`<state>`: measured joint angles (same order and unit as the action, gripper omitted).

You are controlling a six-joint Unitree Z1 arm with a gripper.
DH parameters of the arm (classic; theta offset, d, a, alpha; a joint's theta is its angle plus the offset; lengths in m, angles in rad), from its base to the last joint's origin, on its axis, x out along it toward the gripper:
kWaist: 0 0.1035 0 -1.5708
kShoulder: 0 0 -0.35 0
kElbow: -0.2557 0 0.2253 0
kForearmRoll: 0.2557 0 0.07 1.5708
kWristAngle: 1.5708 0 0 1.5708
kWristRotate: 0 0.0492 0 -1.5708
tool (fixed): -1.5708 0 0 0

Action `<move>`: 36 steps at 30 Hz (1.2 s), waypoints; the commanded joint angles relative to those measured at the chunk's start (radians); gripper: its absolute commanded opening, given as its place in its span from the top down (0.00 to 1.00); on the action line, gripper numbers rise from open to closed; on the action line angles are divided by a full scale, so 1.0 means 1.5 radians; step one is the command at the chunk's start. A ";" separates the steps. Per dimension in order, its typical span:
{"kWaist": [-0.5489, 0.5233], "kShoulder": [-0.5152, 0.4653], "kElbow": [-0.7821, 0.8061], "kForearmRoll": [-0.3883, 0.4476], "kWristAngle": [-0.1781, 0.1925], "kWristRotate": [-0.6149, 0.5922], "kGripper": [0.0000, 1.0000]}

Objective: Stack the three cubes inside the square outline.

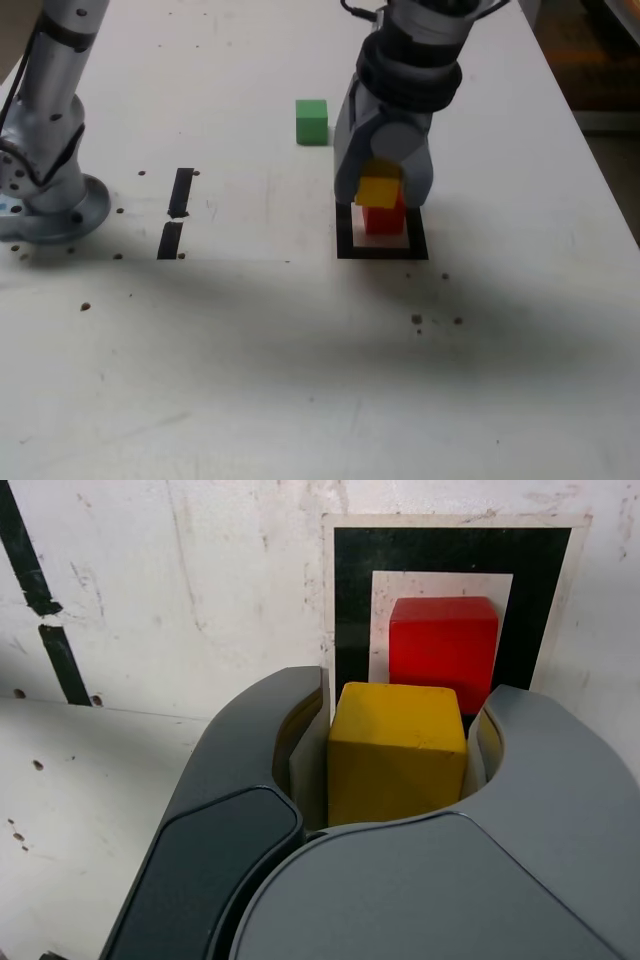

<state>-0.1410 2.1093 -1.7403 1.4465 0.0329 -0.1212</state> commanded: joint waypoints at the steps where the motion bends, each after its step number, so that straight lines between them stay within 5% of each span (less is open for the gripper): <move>1: 0.003 0.000 0.004 -0.006 0.001 0.000 0.76; 14: 0.027 0.004 0.007 -0.013 0.015 0.011 0.76; 32: 0.035 0.023 0.015 -0.051 0.003 0.011 0.75; 36: 0.038 0.023 0.018 -0.051 0.003 0.011 0.68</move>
<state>-0.0872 2.1378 -1.7187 1.3700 0.0384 -0.1038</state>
